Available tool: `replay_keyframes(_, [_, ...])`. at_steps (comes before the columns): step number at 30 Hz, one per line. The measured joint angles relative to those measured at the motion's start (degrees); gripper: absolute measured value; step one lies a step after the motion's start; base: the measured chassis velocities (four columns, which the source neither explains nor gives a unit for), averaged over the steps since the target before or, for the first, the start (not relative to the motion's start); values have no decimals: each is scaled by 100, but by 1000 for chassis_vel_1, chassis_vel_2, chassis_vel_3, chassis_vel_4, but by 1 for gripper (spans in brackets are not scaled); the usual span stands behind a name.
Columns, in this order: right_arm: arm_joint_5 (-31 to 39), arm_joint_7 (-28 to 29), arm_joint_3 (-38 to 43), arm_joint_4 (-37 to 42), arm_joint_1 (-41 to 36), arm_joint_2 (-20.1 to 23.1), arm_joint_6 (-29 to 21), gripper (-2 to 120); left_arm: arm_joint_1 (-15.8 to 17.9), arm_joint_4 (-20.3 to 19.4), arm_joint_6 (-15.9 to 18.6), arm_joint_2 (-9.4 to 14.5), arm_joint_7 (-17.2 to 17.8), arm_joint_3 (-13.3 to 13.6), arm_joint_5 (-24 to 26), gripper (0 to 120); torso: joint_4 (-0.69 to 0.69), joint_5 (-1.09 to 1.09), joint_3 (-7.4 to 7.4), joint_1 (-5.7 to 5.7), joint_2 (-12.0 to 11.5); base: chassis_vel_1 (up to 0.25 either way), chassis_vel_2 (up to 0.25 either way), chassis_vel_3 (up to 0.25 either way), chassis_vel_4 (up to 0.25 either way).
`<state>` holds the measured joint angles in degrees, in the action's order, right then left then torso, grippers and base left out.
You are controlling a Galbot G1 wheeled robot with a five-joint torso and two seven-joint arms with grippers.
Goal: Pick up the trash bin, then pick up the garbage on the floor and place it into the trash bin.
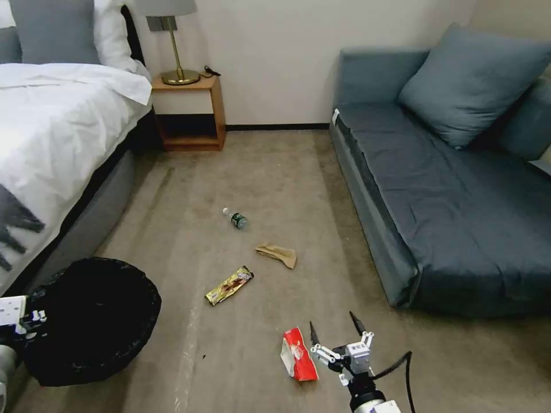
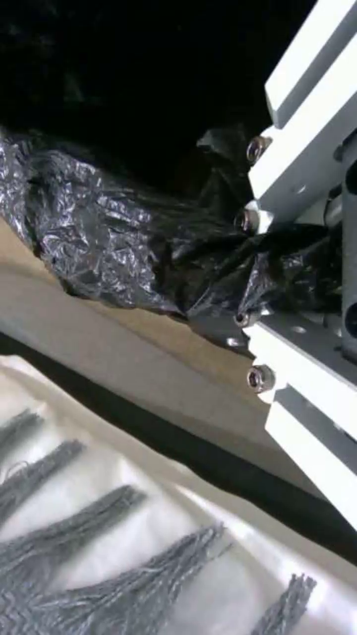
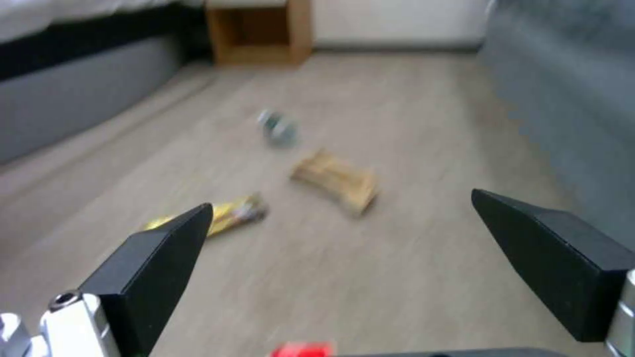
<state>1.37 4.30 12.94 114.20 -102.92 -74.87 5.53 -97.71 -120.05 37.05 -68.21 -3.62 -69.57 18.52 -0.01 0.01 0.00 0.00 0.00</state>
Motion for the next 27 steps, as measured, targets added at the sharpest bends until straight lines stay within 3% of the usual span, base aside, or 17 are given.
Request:
replay_keyframes(1, [0,0,0,0,0,0,0,100,0,0,0,0,0,0,0,3,0,0,0,0,0,0,0,0,0])
replay_keyframes(4, [581,-57,-252,170,379,466,-1355,100,-42,-34,-6,-32,-17,7,-43,3,1,0,0,0,1,0,0,0,0])
replay_keyframes(5, [741,-71,-307,189,537,574,-1688,100,-55,-53,-10,-44,-24,11,-62,3,1,0,0,0,1,0,0,0,0])
replay_keyframes(6, [741,-71,-307,189,537,574,-1688,100,-55,-53,-10,-44,-24,11,-62,3,1,0,0,0,1,0,0,0,0])
replay_keyframes(9, [1304,-108,-461,149,1186,885,-2734,100,-91,-119,-15,-86,-39,31,-105,3,2,0,0,0,1,0,0,0,0])
replay_keyframes(10, [1304,-108,-461,149,1186,885,-2734,100,-91,-119,-15,-86,-39,31,-105,3,2,0,0,0,1,0,0,0,0])
replay_keyframes(13, [1757,-210,-698,-155,1827,1062,-3381,100,-138,-178,-17,-112,-43,39,-145,3,1,0,0,0,1,0,0,0,0])
replay_keyframes(19, [2211,-271,-1202,-1085,2638,1071,-3858,100,-218,-271,-17,-180,-51,53,-228,3,1,-1,0,0,1,0,0,0,0])
replay_keyframes(27, [2086,-389,-1789,-2013,3351,929,-3957,100,-272,-371,-17,-237,-54,88,-299,3,1,-1,0,0,0,0,0,0,0])
